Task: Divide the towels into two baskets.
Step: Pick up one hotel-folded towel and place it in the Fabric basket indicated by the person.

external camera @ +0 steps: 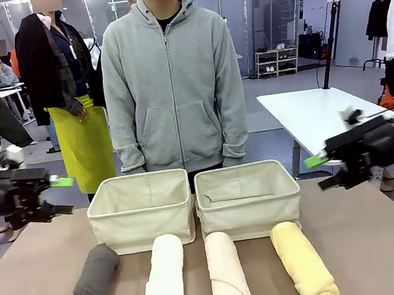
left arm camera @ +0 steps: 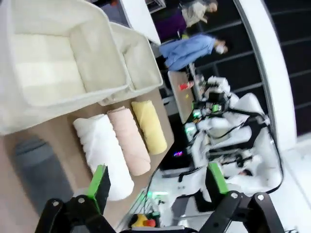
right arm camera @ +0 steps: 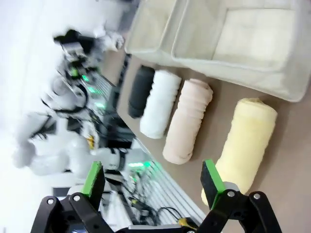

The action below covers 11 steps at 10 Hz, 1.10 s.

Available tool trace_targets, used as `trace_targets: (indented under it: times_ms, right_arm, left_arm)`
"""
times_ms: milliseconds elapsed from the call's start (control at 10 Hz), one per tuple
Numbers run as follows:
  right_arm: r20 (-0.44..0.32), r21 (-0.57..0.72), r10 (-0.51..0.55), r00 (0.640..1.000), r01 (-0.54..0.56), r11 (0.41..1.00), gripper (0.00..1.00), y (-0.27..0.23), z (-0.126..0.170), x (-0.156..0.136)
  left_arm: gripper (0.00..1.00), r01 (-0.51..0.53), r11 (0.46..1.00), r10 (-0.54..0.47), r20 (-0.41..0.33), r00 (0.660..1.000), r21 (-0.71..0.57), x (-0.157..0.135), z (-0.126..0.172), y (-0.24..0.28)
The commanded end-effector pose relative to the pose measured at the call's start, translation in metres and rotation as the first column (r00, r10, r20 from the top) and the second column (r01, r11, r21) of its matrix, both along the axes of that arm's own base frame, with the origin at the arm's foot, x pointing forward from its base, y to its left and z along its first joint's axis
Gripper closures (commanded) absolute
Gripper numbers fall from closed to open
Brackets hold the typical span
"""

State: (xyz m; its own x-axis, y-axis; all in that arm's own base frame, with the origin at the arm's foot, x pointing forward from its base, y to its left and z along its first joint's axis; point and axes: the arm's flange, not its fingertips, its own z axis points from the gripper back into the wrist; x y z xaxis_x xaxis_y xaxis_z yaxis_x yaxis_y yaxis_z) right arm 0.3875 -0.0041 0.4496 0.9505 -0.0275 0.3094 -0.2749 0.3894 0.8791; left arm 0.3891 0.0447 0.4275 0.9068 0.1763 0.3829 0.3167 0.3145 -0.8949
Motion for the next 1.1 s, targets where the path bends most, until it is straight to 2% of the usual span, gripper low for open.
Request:
trace_targets:
  times_ms: [0, 100, 300, 500, 600, 700, 900, 1000]
  right_arm:
    - [-0.026, 0.108, -0.159, 0.987, 0.161, 0.981, 0.00, -0.074, -0.015, -0.019]
    - [-0.043, 0.132, -0.255, 0.966, 0.259, 0.957, 0.00, -0.116, -0.019, -0.038]
    - [-0.107, 0.195, -0.439, 0.892, 0.452, 0.871, 0.00, -0.205, -0.032, -0.089]
    - [-0.122, 0.171, -0.557, 0.821, 0.570, 0.803, 0.00, -0.257, -0.036, -0.135]
    - [-0.110, 0.149, -0.589, 0.801, 0.599, 0.787, 0.00, -0.273, -0.030, -0.154]
    - [-0.096, 0.121, -0.588, 0.803, 0.596, 0.794, 0.00, -0.280, -0.024, -0.163]
    - [-0.048, 0.040, -0.569, 0.821, 0.571, 0.820, 0.00, -0.275, -0.012, -0.159]
    - [-0.111, 0.119, -0.615, 0.781, 0.625, 0.772, 0.00, -0.290, -0.026, -0.168]
  left_arm:
    - [0.00, -0.133, 0.991, 0.132, -0.036, 0.991, -0.026, -0.023, -0.007, 0.056]
    - [0.00, -0.187, 0.982, 0.186, -0.031, 0.982, -0.031, -0.045, -0.008, 0.089]
    - [0.00, -0.290, 0.957, 0.290, 0.006, 0.957, -0.020, -0.096, -0.007, 0.155]
    - [0.00, -0.377, 0.926, 0.376, -0.024, 0.926, -0.030, -0.133, -0.018, 0.203]
    - [0.00, -0.398, 0.917, 0.397, -0.030, 0.917, -0.014, -0.146, -0.020, 0.216]
    - [0.00, -0.415, 0.910, 0.414, -0.022, 0.910, -0.009, -0.151, -0.019, 0.221]
    - [0.00, -0.416, 0.909, 0.416, -0.016, 0.909, 0.019, -0.147, -0.012, 0.220]
    - [0.00, -0.444, 0.896, 0.443, -0.043, 0.895, -0.011, -0.156, -0.020, 0.222]
